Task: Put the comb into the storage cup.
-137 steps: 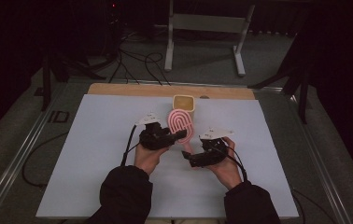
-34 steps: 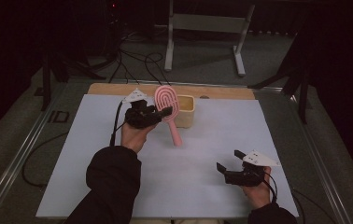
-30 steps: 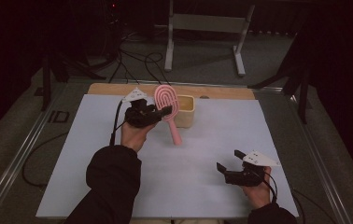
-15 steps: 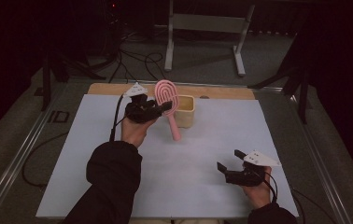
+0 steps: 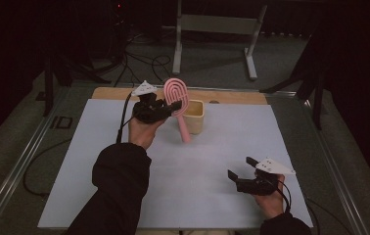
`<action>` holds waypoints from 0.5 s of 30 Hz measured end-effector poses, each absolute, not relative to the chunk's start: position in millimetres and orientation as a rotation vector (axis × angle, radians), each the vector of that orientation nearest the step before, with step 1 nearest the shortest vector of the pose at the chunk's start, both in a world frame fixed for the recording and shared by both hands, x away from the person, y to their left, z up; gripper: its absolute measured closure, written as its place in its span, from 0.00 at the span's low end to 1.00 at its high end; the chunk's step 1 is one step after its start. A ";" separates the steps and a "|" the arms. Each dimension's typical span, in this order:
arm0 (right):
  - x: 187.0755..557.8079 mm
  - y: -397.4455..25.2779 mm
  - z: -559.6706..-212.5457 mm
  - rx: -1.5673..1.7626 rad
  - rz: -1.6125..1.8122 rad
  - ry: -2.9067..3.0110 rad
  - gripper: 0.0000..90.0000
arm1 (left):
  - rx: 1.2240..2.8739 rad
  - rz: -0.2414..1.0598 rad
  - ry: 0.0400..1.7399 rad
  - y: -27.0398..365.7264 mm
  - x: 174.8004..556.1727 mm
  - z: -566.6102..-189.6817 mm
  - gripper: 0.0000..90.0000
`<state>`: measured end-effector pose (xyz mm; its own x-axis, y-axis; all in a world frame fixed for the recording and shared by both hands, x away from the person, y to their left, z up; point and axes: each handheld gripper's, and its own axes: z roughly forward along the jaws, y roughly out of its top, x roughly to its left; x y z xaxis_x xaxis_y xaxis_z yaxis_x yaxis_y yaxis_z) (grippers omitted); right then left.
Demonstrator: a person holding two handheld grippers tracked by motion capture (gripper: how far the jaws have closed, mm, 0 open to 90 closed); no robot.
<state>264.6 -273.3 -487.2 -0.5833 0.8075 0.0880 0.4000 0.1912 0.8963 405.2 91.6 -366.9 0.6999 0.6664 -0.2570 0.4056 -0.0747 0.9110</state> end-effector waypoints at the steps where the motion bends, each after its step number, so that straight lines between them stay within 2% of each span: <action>1: 264.6 -273.3 -487.2 1.129 1.363 2.069 0.11 | 1.699 0.270 0.867 91.2 405.6 -366.0 0.72; 15: 264.8 -272.8 -487.7 1.133 1.365 2.071 0.11 | 1.704 0.290 0.862 88.0 411.6 -357.6 0.72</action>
<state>264.8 -272.8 -487.7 -0.5848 0.8059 0.0923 0.4023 0.1894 0.8957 411.6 88.0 -357.6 0.7003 0.6729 -0.2383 0.3920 -0.0835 0.9162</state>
